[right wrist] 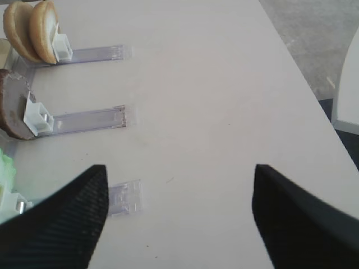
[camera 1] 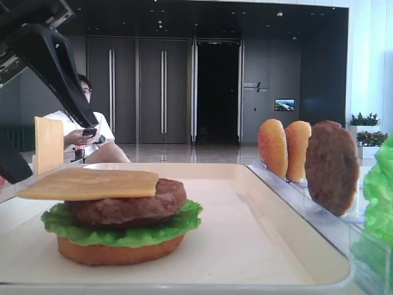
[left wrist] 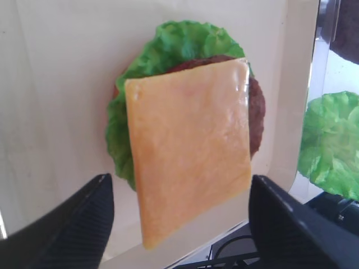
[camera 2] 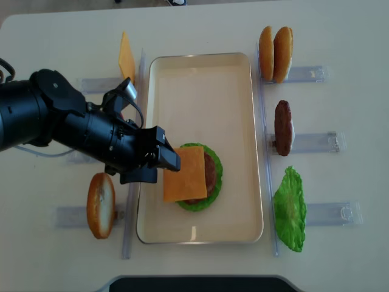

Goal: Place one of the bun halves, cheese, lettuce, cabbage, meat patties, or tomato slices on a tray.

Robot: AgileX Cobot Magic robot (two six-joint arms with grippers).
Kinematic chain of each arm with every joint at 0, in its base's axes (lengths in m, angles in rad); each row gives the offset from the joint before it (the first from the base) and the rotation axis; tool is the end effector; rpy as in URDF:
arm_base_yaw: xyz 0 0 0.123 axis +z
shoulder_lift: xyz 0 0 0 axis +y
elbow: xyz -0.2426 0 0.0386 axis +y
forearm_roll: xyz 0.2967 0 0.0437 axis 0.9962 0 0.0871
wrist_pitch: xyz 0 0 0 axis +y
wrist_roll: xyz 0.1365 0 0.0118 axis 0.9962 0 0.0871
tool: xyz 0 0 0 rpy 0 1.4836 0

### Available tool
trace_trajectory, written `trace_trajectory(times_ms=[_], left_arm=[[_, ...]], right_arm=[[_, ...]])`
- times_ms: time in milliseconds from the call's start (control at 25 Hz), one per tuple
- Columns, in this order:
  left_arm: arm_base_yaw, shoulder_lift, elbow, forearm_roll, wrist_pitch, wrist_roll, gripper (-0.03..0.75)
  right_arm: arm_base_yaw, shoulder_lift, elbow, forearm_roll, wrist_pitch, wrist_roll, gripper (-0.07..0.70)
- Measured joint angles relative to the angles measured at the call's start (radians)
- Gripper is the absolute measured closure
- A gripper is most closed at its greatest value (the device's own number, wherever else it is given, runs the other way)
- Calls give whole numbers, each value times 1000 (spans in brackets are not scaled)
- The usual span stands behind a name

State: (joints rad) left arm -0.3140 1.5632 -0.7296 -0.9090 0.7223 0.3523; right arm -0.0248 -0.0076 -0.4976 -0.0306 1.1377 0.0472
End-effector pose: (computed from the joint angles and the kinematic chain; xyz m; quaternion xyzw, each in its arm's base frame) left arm 0.2691 -0.1626 0.0650 -0.0034 0.9507 -0.3057 0.0517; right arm 0.1125 -0.0066 0.2705 0.0326 0.8707 -0.0098 0.4907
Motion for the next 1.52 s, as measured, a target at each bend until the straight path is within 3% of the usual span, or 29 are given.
trace_trajectory(times_ms=[120,320,600,800,1080,1440,1520], left_arm=[[0,0,-5,15,10,-1,147],[0,0,-49,91,79,-52,147],[0,0,-186,336,175,-235,147],[0,0,-334,505,192,-360,147],[0,0,-508,656,207,-430,146],[0,0,-565,775,246,-480,146],[0,3,-569,825,277,-500,146]], right_arm=[[0,0,0,0,0,0,94],[0,0,0,0,0,0,94],[0,0,0,0,0,0,94],[0,0,0,0,0,0,94],[0,0,0,0,0,0,94],[0,0,0,0,0,0,94],[0,0,0,0,0,0,94]])
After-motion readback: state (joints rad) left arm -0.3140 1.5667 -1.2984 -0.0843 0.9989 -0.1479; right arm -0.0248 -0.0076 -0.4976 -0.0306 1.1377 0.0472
